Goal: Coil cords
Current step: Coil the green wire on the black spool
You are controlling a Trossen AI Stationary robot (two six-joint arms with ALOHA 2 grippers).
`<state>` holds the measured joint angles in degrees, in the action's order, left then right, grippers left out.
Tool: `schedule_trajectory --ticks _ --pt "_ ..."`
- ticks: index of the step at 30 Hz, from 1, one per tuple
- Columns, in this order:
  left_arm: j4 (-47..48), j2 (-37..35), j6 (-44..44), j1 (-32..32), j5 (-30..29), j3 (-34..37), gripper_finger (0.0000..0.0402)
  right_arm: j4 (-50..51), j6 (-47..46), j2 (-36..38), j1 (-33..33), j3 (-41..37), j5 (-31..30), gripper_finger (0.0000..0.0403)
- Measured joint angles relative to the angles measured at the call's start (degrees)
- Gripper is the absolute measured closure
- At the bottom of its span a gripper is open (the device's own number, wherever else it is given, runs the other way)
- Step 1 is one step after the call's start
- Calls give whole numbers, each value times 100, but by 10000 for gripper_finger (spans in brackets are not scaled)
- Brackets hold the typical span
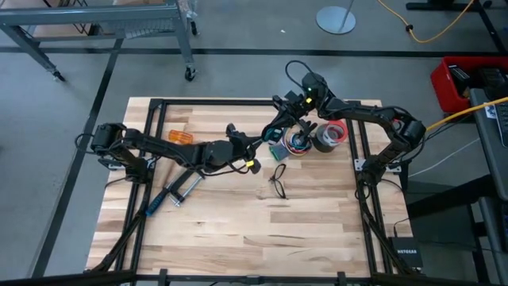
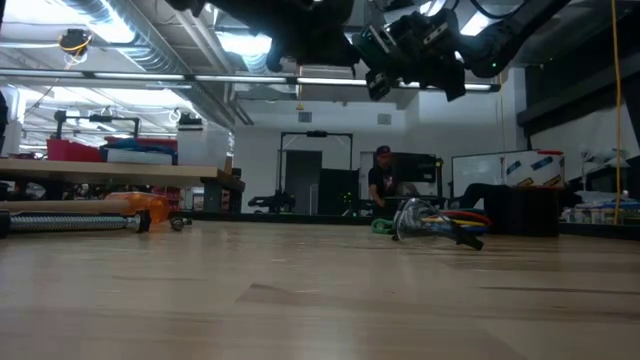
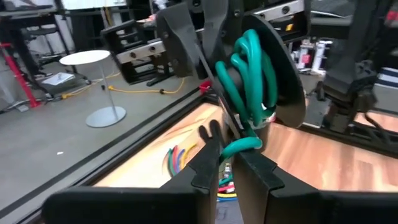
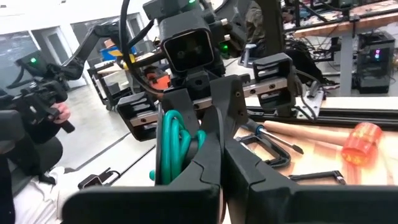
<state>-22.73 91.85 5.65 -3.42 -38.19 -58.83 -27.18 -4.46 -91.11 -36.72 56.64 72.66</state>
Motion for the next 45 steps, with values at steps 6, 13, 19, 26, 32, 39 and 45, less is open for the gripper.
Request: schedule_trajectory --ticks 6,13,19,26,32,39,45 --pt "-38 0 36 0 162 0 368 24 47 2 113 0 -62 400" --pt "-91 0 48 0 162 0 369 27 30 4 109 0 -98 400" --pt "44 0 48 -77 147 0 369 48 26 1 92 0 -105 400" --pt "126 0 41 -184 114 -8 369 55 28 -2 5 0 -107 400" --pt "260 0 247 -186 123 -11 369 53 30 -6 -5 0 -113 400" --pt "395 0 592 -227 138 -15 369 51 30 -11 -68 -2 -153 400" --pt "381 0 594 -253 261 -22 382 31 45 -13 -86 -2 -548 400"
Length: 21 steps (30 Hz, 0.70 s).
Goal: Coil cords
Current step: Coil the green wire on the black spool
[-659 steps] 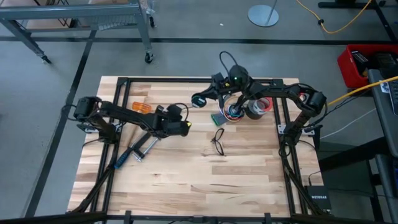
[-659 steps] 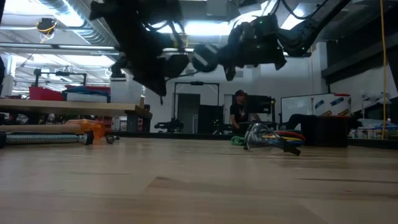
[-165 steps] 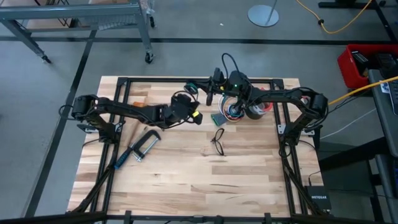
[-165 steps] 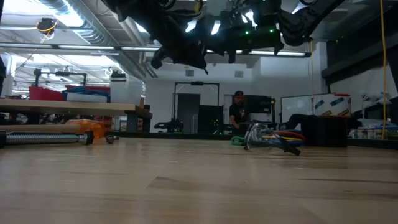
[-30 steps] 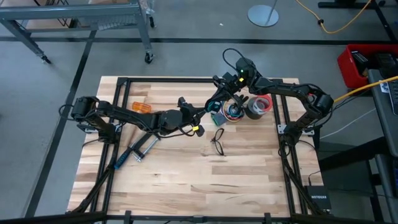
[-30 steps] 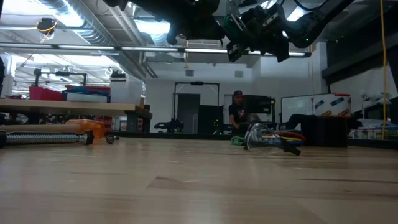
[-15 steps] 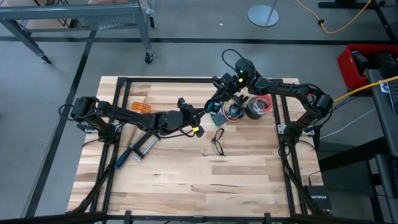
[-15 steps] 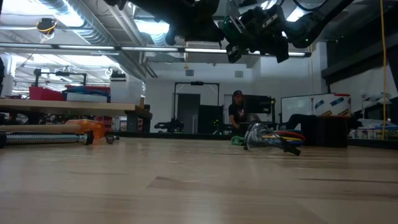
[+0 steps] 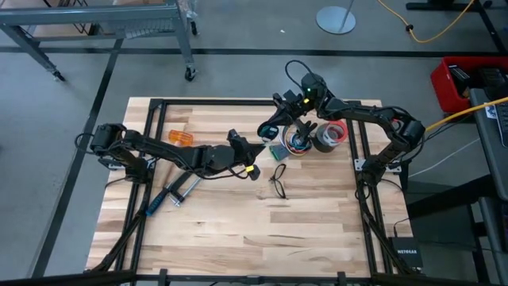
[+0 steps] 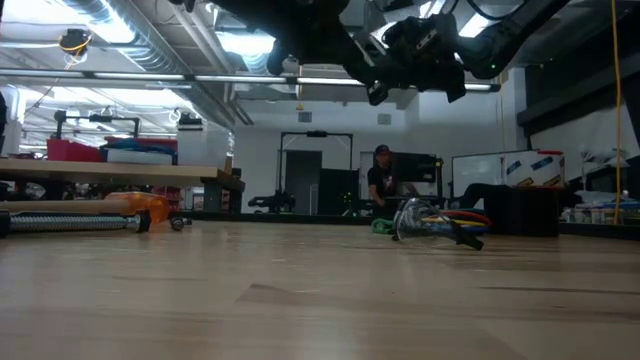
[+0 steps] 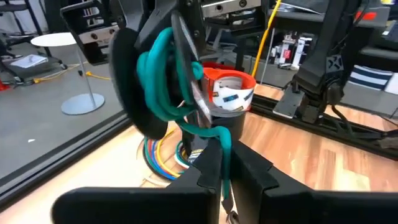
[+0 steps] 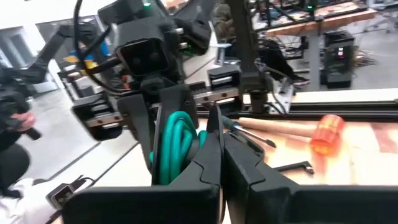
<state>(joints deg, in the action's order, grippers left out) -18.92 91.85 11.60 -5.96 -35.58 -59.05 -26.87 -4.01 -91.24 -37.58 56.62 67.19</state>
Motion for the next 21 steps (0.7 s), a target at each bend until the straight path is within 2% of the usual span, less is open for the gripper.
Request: schedule_trajectory --ticks 3,7,13,21 --pt "13 0 0 -26 -21 0 396 36 2 0 2 0 -173 400" --pt "24 0 -6 -38 -106 0 390 40 4 0 0 0 -101 400" --pt "386 0 222 -55 -737 0 396 152 4 0 0 0 -56 400" --pt "481 0 169 -98 -1157 0 396 420 153 2 2 0 127 400"
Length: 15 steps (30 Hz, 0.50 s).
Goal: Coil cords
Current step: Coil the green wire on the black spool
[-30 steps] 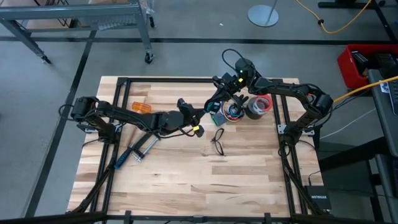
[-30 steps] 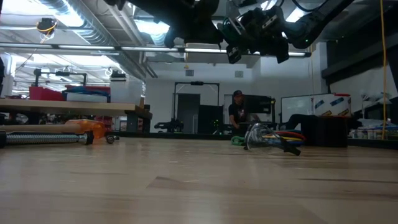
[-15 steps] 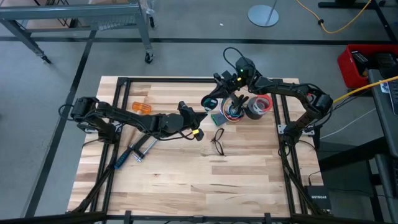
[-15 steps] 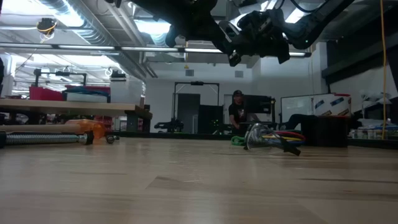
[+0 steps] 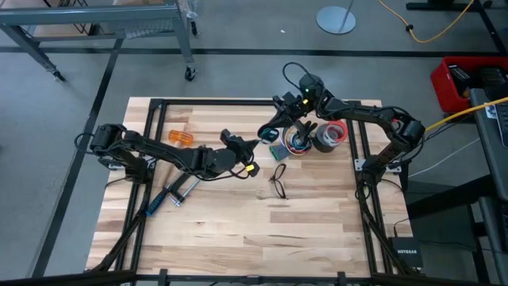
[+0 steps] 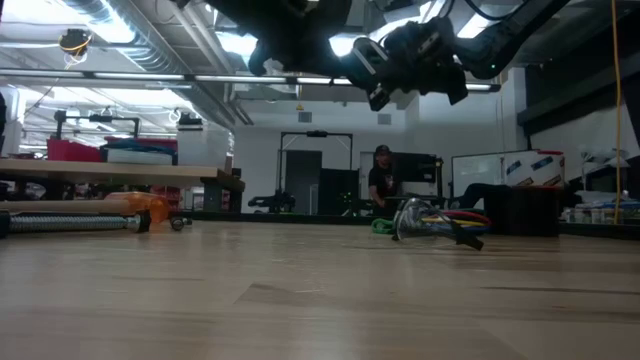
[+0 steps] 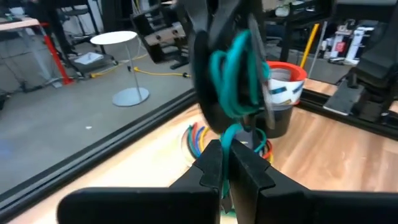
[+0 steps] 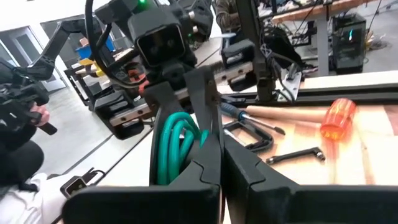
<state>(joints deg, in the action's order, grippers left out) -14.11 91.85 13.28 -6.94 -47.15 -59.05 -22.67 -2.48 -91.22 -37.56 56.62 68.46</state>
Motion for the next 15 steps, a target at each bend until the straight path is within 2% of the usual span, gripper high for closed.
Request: schedule_trajectory --ticks 7,15 --pt "-166 0 -43 7 -72 11 397 194 131 0 6 0 13 400" --pt "-309 0 -145 10 -45 11 371 214 149 2 122 0 13 400"
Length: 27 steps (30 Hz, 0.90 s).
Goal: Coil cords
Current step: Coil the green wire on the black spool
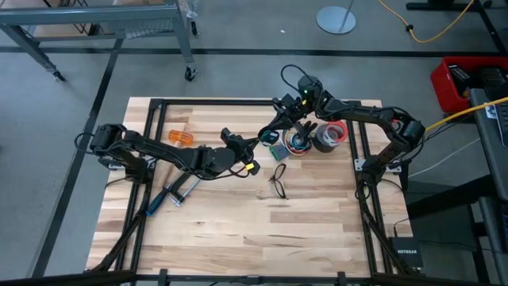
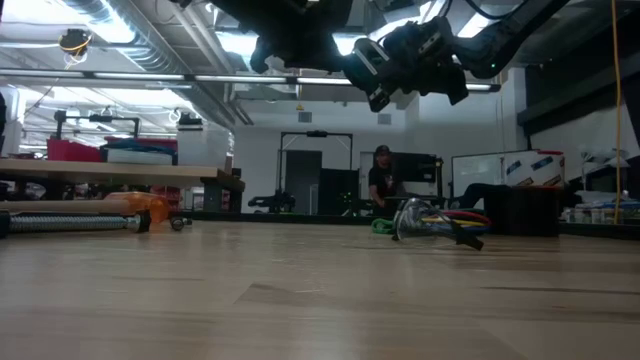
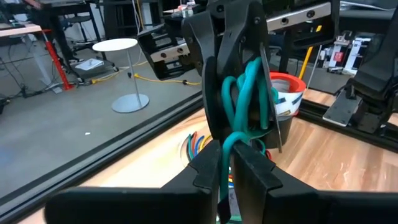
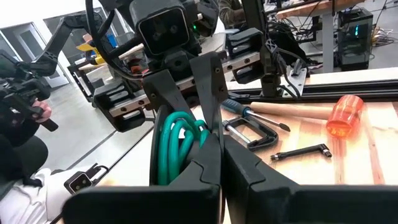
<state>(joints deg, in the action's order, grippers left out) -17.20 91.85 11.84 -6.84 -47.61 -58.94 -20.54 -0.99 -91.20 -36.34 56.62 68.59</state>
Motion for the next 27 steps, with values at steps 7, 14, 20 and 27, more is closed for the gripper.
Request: schedule_trajectory --ticks 7,14,20,27 --pt "-3 0 87 34 12 0 371 3 1 4 90 0 60 400" --pt "-5 -2 149 111 288 4 371 -22 136 9 262 0 104 400" --pt "-52 -2 90 121 587 4 371 -22 154 9 333 2 143 400" --pt "-169 -2 -290 121 575 8 392 -43 152 9 333 2 147 400"
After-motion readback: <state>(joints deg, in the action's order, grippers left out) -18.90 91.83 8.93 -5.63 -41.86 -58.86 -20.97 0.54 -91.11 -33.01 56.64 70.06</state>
